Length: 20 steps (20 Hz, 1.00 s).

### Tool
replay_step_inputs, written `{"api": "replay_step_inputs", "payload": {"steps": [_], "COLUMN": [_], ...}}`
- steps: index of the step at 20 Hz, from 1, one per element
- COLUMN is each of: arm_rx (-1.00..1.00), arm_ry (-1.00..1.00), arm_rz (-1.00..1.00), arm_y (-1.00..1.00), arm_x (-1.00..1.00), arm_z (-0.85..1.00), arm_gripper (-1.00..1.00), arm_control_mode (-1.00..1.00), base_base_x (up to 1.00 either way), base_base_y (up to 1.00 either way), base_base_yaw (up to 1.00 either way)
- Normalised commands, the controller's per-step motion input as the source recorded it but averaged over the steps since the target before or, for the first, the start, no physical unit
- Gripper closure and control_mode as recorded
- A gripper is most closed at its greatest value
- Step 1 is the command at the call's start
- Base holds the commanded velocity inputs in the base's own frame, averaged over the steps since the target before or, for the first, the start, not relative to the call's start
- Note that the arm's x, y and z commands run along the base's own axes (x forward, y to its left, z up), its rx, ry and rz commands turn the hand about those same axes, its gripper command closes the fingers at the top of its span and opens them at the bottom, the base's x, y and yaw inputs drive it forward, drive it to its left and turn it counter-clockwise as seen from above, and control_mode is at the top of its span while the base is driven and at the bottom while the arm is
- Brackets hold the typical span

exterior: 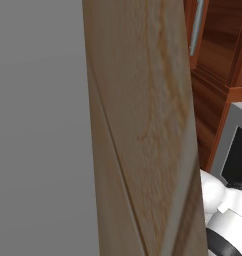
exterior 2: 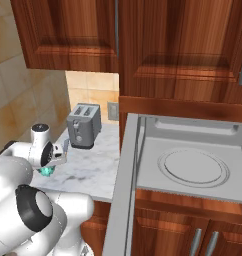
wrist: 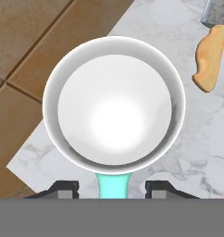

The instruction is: Pick the mug from the counter and place it inside the microwave. Then close the microwave.

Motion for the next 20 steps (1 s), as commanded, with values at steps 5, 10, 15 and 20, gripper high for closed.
{"api": "replay_step_inputs", "payload": {"steps": [5,10,15,20], "arm_rx": [0.0,0.0,0.0,-0.07], "arm_ry": [0.0,0.02,0.03,0.07], "arm_rz": [0.0,-0.02,-0.07,-0.15], "arm_y": [0.0,-0.02,-0.23,-0.34], "arm_x": [-0.02,-0.13,-0.03,0.13], "arm_z": [0.0,0.2,0.59,0.62], "arm_gripper": [1.0,1.0,1.0,1.0], "arm_control_mode": [-1.0,-1.0,-1.0,-1.0], "base_base_x": [0.0,0.0,0.0,0.0], "base_base_y": [0.0,0.0,0.0,0.0], "base_base_yaw": [0.0,0.0,0.0,0.0]}}
